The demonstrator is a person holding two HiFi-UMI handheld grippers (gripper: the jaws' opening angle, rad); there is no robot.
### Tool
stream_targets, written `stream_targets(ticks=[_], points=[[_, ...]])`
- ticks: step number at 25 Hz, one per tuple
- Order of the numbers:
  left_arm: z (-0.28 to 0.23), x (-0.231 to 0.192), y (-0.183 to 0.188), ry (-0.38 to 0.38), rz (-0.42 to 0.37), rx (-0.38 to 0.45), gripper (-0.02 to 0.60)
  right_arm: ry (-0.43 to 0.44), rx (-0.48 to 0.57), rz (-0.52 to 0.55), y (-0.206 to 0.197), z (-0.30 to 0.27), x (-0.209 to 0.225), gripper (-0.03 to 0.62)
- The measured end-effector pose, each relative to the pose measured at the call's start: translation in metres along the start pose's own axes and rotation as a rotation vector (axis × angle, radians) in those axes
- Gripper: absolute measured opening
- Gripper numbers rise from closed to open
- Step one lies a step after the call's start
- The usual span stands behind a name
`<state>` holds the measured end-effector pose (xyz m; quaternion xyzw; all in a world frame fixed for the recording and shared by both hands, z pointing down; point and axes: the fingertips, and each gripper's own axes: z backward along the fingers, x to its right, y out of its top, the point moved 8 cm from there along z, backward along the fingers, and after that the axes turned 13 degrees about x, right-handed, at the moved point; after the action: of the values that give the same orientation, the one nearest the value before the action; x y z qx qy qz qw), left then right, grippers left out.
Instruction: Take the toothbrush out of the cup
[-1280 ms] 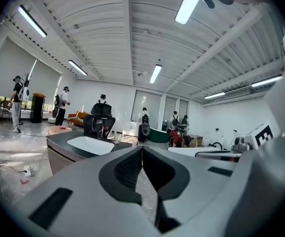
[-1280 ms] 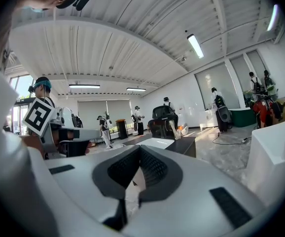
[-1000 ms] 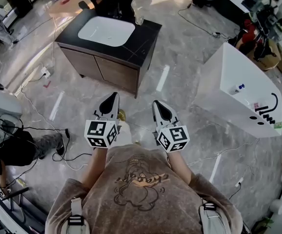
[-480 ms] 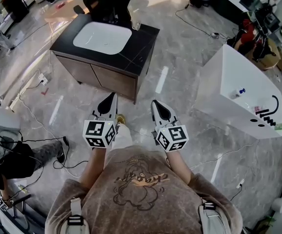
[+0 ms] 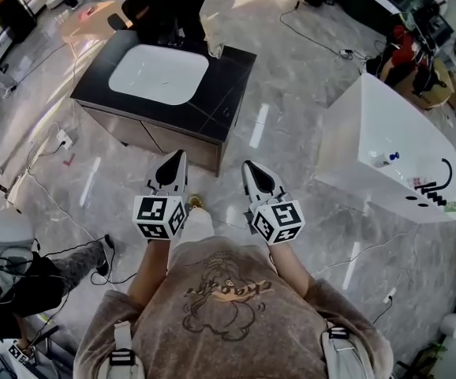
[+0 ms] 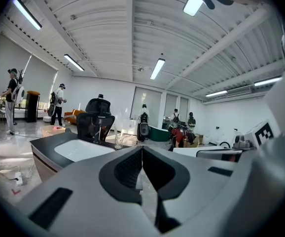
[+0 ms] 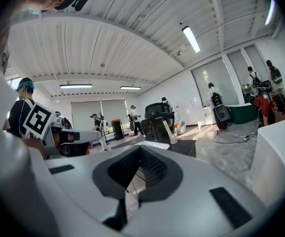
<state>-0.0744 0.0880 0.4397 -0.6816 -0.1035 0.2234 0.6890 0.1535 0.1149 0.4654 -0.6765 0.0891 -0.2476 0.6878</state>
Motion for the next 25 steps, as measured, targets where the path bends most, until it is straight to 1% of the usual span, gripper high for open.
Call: stream_targets(ticks=[6,13,17,21,25], points=[[-0.047,-0.029,0.008,-0.047,0.008,-0.017,0.017,-0.041,-0.004,0.003,0.008,-0.048,0.016,0.015],[-0.103,-0.073,0.021,-0.089,0.004,-0.012,0.017,-0.054,0.01,0.004,0.01,-0.116,0.025,0.015],[-0.125,-0.1,0.025,-0.11,0.002,-0.013,0.017,-0.064,0.022,0.009,0.008,-0.154,0.023,0.015],[-0.142,-0.121,0.029,-0.131,-0.01,-0.011,0.017,-0.088,0.033,0.012,0.006,-0.178,0.023,0.015],[-0.157,-0.131,0.029,-0.147,0.005,-0.015,0.017,-0.107,0.031,0.009,0.006,-0.189,0.026,0.015]])
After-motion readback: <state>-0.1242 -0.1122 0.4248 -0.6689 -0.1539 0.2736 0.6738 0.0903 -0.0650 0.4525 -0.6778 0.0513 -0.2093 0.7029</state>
